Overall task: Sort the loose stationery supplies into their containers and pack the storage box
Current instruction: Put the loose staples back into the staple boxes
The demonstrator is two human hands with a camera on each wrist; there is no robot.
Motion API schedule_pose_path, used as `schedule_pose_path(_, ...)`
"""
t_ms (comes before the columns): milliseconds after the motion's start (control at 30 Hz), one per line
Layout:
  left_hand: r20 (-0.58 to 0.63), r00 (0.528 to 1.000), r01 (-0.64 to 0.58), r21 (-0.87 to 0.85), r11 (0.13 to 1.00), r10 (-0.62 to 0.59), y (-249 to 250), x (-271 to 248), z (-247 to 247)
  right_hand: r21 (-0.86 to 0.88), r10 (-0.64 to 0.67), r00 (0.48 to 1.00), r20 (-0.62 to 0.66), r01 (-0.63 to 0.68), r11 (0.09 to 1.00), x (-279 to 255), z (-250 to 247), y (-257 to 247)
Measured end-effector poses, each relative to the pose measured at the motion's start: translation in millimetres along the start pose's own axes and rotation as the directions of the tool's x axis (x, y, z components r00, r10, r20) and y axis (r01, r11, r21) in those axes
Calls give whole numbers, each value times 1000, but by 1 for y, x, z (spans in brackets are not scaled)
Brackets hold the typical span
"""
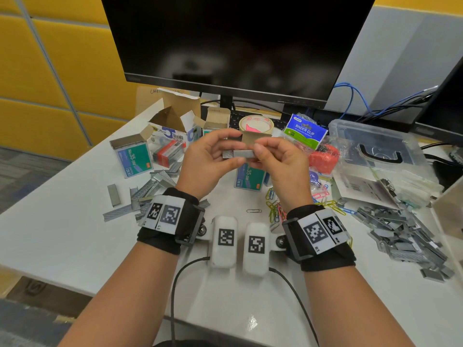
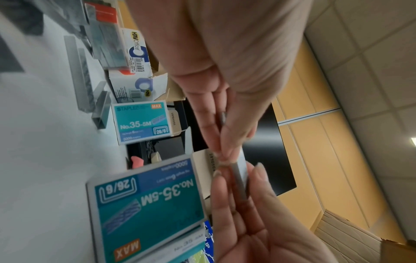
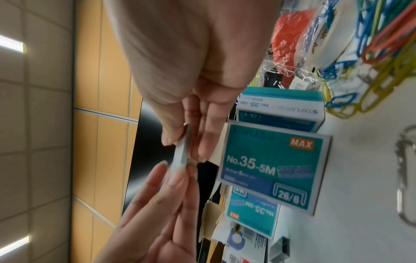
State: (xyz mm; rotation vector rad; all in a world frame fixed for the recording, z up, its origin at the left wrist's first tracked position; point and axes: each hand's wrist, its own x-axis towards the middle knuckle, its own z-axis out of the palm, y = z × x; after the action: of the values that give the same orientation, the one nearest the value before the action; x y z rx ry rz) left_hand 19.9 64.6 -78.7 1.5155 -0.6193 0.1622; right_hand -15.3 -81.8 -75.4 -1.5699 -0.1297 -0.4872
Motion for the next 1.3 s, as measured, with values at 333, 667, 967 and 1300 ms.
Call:
schedule_pose_path(333, -45, 998, 30, -40, 999, -32, 1, 0, 1, -66, -28, 1000, -15, 27, 997, 2, -5, 1)
schedule_pose_path(667, -91, 991, 92, -68, 993, -98, -4, 1, 1, -63, -65, 995, -82, 60, 996, 1, -5, -1)
schedule_pose_path(967, -136, 985, 102, -50, 994, -108, -3, 0, 1, -154, -78, 997, 22, 81, 985, 1, -8, -3)
schedule_pose_path(1300, -62, 990, 128, 6, 992, -127, -1, 0, 3, -216, -90, 994, -67, 73, 974, 2, -9, -2)
